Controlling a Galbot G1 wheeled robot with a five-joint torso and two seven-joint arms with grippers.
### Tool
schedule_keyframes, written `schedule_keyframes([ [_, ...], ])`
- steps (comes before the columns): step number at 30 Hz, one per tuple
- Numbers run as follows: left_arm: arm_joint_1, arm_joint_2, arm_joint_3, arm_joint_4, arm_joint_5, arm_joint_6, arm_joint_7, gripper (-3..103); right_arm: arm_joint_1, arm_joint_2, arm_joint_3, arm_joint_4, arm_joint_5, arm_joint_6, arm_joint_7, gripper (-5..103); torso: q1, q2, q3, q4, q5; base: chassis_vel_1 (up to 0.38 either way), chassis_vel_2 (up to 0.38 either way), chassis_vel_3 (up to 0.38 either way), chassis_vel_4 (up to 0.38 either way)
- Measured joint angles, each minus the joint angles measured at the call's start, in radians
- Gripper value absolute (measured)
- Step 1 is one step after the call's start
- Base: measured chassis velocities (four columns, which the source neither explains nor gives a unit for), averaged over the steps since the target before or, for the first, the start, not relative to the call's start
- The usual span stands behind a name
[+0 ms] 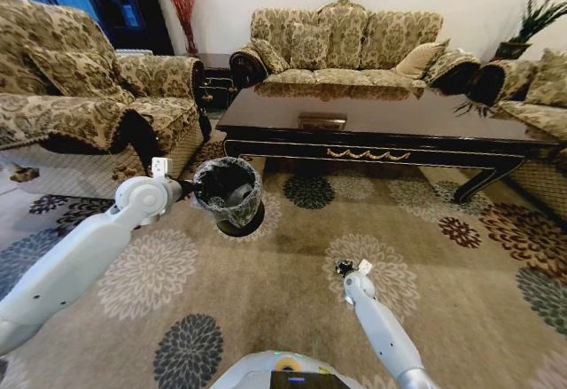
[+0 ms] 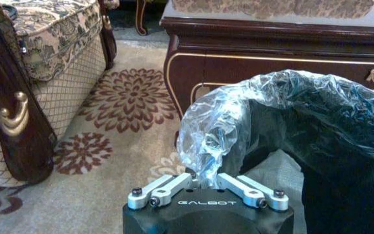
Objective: Move to the front of the table and pick up the trash from the floor, then place it into the trash bin.
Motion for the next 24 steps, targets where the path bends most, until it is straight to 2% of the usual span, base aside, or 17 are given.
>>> schedule_keyframes([
  [1,0.000,-0.002,0.000,0.001,0.001,0.000,0.000,2,-0.002,-0.002,-0.001,0.000,-0.006,-0.001,-0.002,54,0.000,0.000,0.000,0.0000,0.0000,0.000,0.000,0.000,0.000],
  [3,0.000,-0.003,0.001,0.002,0.002,0.000,-0.001,2,-0.005,-0.003,-0.003,0.000,-0.011,-0.002,-0.005,54,0.000,0.000,0.000,0.0000,0.0000,0.000,0.000,0.000,0.000],
  [6,-0.008,-0.006,0.008,0.006,0.003,0.000,-0.002,2,-0.019,-0.008,-0.006,0.006,-0.024,-0.006,-0.017,41,0.000,0.000,0.000,0.0000,0.0000,0.000,0.000,0.000,0.000],
  [9,-0.010,-0.006,0.009,0.006,0.003,0.000,-0.002,2,-0.022,-0.008,-0.007,0.007,-0.026,-0.006,-0.019,37,0.000,0.000,0.000,0.0000,0.0000,0.000,0.000,0.000,0.000],
  [13,-0.010,-0.011,0.010,0.008,0.004,0.000,-0.002,2,-0.031,-0.009,-0.006,0.018,-0.040,0.013,-0.037,22,0.000,0.000,0.000,0.0000,0.0001,0.000,0.000,0.000,0.000],
  [14,-0.010,-0.011,0.010,0.008,0.004,0.000,-0.002,2,-0.031,-0.009,-0.006,0.018,-0.040,0.013,-0.037,22,0.000,0.000,0.000,0.0000,0.0001,0.000,0.000,0.000,0.000],
  [16,-0.002,-0.024,0.008,0.008,0.007,0.000,-0.002,2,-0.043,-0.018,0.007,0.078,-0.069,0.079,-0.113,15,0.000,0.000,0.000,0.0001,0.0001,0.000,0.000,0.000,0.000],
  [18,0.005,-0.038,0.007,0.004,0.010,0.000,-0.004,2,-0.055,-0.035,0.009,0.148,-0.084,0.127,-0.174,14,0.000,0.000,0.000,0.0002,-0.0002,0.000,0.000,0.000,0.000],
  [19,0.005,-0.038,0.007,0.004,0.010,0.000,-0.004,2,-0.055,-0.035,0.009,0.148,-0.084,0.127,-0.174,14,0.000,0.000,0.000,0.0002,-0.0002,0.000,0.000,0.000,0.000],
  [22,0.011,-0.070,0.030,-0.010,0.026,0.000,-0.007,2,-0.058,-0.093,-0.011,0.285,-0.100,0.219,-0.249,13,0.000,0.000,0.000,0.0001,0.0001,0.000,0.000,0.000,0.000],
  [24,0.012,-0.080,0.045,-0.013,0.037,0.000,-0.007,2,-0.052,-0.116,-0.021,0.315,-0.103,0.239,-0.260,13,0.000,0.000,0.000,-0.0001,0.0002,0.000,0.000,0.000,0.000],
])
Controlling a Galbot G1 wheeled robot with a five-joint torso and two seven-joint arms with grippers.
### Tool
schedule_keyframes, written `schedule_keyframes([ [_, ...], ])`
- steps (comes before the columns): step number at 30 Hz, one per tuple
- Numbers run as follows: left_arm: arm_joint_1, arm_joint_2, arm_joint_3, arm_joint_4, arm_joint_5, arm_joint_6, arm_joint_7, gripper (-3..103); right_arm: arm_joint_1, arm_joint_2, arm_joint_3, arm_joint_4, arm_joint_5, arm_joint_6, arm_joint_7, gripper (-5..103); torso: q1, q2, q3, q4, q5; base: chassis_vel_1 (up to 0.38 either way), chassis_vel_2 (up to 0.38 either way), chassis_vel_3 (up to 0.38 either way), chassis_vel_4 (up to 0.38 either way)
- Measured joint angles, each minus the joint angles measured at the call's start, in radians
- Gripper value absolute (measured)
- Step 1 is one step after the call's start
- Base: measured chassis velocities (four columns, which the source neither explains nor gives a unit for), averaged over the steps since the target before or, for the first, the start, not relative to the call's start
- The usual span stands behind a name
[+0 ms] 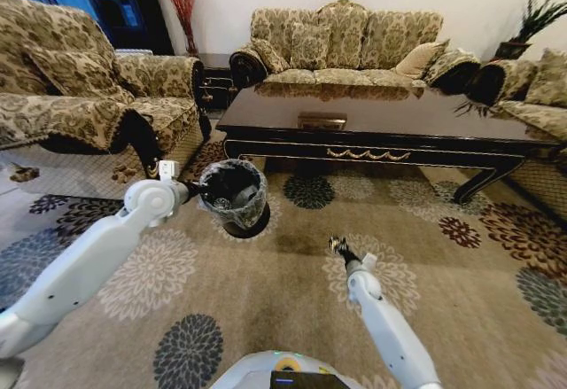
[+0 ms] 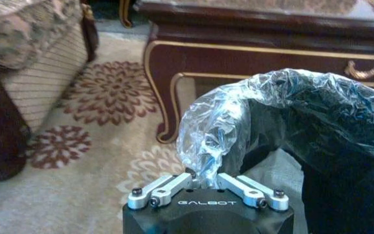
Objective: Move to the front of the table and pick up the trash from the floor, then place it into the trash bin.
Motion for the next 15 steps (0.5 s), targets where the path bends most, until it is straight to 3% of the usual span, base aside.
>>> schedule_keyframes([
  [7,-0.001,-0.066,0.096,0.014,0.033,0.000,0.006,2,0.085,-0.142,-0.076,0.153,0.036,0.057,-0.044,13,0.000,0.000,0.000,0.0001,0.0002,0.000,0.000,0.000,0.000],
  [9,-0.021,-0.115,0.132,0.065,0.035,0.000,0.006,2,0.158,-0.188,-0.134,0.220,0.101,0.061,-0.053,13,0.000,0.000,0.000,-0.0002,-0.0003,0.000,0.000,0.000,0.000],
  [15,-0.070,-0.196,0.157,0.167,0.036,0.000,0.006,2,0.283,-0.216,-0.230,0.304,0.144,0.090,-0.092,13,0.000,0.000,0.000,0.0007,-0.0003,0.000,0.000,0.000,0.000],
])
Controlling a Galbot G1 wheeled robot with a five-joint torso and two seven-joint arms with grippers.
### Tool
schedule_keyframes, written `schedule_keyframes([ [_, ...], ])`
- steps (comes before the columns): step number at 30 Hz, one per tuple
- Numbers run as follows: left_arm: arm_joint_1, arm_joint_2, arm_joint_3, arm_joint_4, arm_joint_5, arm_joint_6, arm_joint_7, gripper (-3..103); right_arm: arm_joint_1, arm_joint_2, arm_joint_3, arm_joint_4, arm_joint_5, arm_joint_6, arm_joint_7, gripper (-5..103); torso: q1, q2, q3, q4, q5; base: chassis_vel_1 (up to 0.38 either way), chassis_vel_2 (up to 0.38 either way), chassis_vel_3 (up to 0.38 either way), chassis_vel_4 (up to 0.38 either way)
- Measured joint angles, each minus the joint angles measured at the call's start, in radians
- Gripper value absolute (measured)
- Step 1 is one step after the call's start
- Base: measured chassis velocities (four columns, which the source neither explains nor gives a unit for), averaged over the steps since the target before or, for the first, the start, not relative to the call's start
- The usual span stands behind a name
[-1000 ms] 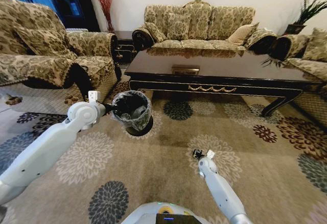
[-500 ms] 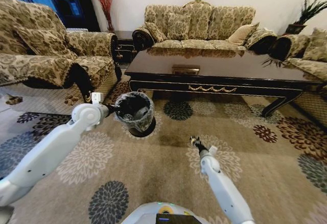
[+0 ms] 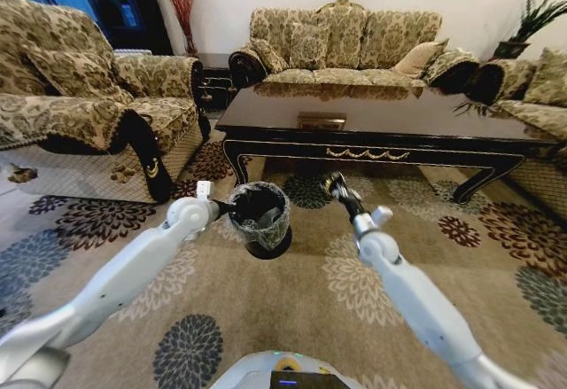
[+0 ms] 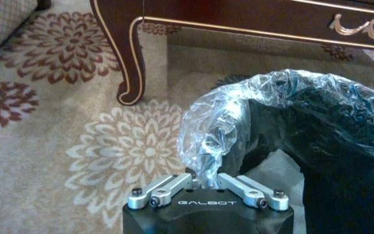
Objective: Move to the front of the table and pick up the trash from the floor, then place it into the trash bin.
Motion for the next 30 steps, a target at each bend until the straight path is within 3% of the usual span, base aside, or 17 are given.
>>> schedule_keyframes([
  [10,-0.140,-0.168,0.040,0.159,0.008,0.000,0.008,2,0.057,0.038,-0.186,0.001,-0.037,0.037,-0.057,13,0.000,0.000,0.000,-0.0008,0.0003,0.000,0.000,0.000,0.000],
  [16,-0.186,-0.210,0.059,0.188,0.013,0.000,0.007,2,0.046,0.060,-0.201,-0.038,-0.085,0.040,-0.051,11,0.000,0.000,0.000,-0.0007,0.0001,0.000,0.000,0.000,0.000],
  [20,-0.199,-0.209,0.068,0.192,0.013,0.000,0.007,2,0.043,0.046,-0.188,-0.038,-0.090,0.040,-0.050,21,0.000,0.000,0.000,-0.0006,0.0000,0.000,0.000,0.000,0.000],
  [21,-0.205,-0.208,0.071,0.192,0.013,0.000,0.008,2,0.040,0.038,-0.180,-0.038,-0.090,0.041,-0.050,32,0.000,0.000,0.000,-0.0004,0.0001,0.000,0.000,0.000,0.000],
  [24,-0.211,-0.205,0.075,0.192,0.013,0.000,0.010,2,0.036,0.029,-0.168,-0.036,-0.090,0.043,-0.051,37,0.000,0.000,0.000,-0.0004,0.0002,0.000,0.000,0.000,0.000],
  [30,-0.202,-0.185,0.069,0.192,0.020,0.000,0.008,2,0.021,0.011,-0.101,-0.026,-0.081,0.049,-0.043,65,0.000,0.000,0.000,-0.0009,0.0000,0.000,0.000,0.000,0.000],
])
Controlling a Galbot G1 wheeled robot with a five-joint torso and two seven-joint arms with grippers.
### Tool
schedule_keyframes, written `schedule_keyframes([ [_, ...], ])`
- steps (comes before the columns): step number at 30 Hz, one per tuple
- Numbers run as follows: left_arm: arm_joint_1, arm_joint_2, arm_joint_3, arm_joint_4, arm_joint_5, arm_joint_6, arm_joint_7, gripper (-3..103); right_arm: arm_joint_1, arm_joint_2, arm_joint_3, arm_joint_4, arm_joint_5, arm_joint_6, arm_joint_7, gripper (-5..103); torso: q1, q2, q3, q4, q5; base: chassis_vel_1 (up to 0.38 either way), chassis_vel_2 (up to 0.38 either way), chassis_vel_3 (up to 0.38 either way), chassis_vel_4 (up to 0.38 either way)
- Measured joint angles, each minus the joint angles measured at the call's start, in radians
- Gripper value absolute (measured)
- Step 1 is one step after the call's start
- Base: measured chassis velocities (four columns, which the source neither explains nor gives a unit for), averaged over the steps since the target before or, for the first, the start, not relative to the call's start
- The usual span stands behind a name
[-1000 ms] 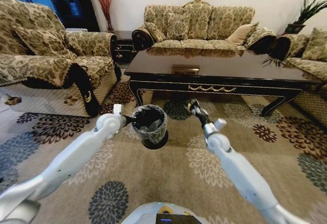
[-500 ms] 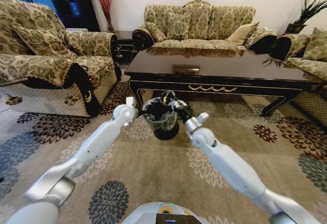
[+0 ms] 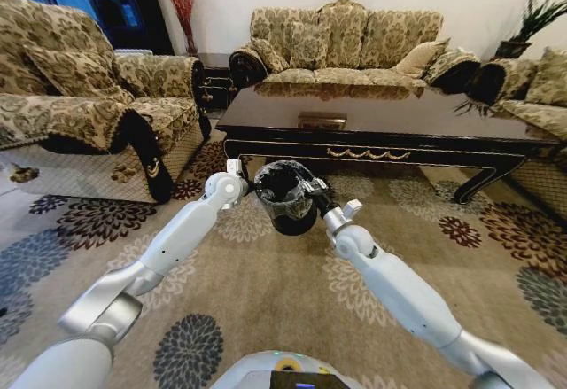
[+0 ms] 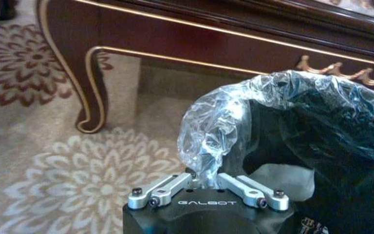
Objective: Move to the front of the table and pick up the trash from the floor, then place it into the trash bin.
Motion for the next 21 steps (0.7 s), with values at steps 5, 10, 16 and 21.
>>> schedule_keyframes([
  [5,0.084,0.067,-0.062,-0.013,0.037,0.000,-0.005,2,-0.052,-0.003,0.134,-0.045,0.017,-0.047,0.127,80,0.000,0.000,0.000,0.0009,-0.0001,0.000,0.000,0.000,0.000],
  [10,0.144,0.091,-0.124,0.014,0.050,0.000,-0.004,2,-0.131,-0.002,0.230,-0.081,0.015,-0.107,0.221,96,0.000,0.000,0.000,0.0014,0.0002,0.000,0.000,0.000,0.000],
  [16,0.252,0.083,-0.184,-0.023,0.021,0.000,-0.057,2,-0.256,-0.001,0.323,-0.100,-0.055,-0.176,0.321,100,0.000,0.000,0.000,-0.0003,0.0000,0.000,0.000,0.000,0.000],
  [21,0.339,0.069,-0.192,-0.039,0.050,0.000,-0.069,2,-0.303,0.019,0.347,-0.093,-0.075,-0.177,0.331,100,0.000,0.000,0.000,0.0005,0.0001,0.000,0.000,0.000,0.000],
])
